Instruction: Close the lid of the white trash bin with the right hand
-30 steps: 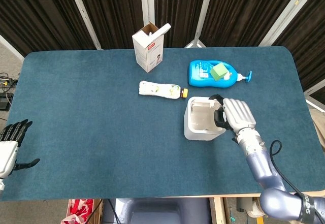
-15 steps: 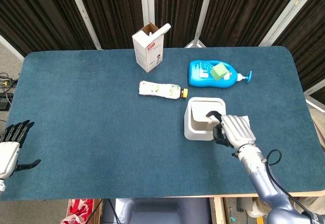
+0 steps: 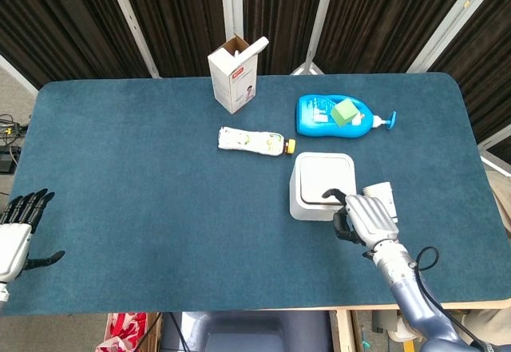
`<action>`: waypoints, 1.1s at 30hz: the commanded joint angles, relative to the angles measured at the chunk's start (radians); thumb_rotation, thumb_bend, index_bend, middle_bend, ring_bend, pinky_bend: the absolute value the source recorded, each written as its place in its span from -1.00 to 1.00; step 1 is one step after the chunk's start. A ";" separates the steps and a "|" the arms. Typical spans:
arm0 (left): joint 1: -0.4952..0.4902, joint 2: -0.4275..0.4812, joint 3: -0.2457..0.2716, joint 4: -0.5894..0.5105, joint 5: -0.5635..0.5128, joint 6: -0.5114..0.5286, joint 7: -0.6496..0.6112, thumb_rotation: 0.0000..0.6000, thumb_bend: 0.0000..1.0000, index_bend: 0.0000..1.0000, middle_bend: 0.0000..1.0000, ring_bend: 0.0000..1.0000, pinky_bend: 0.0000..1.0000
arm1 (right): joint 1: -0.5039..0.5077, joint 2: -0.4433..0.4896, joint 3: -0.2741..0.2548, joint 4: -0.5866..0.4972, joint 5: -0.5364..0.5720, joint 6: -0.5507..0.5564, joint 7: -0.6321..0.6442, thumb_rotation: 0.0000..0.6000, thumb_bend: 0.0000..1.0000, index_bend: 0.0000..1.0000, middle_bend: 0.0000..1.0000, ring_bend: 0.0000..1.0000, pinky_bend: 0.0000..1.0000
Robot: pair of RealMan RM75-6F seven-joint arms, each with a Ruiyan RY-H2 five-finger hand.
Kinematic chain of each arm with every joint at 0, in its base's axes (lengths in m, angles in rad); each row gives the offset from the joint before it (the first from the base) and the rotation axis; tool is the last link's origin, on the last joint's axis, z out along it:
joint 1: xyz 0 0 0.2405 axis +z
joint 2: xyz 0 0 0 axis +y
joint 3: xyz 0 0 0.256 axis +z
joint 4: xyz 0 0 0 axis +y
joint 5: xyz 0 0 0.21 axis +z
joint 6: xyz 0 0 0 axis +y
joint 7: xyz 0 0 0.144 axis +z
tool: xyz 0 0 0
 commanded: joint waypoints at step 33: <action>0.001 0.001 0.002 0.001 -0.002 -0.001 -0.001 1.00 -1.00 -1.00 -1.00 -1.00 -1.00 | -0.048 -0.035 0.017 0.056 -0.113 0.085 0.043 1.00 0.42 -0.52 0.63 0.76 0.73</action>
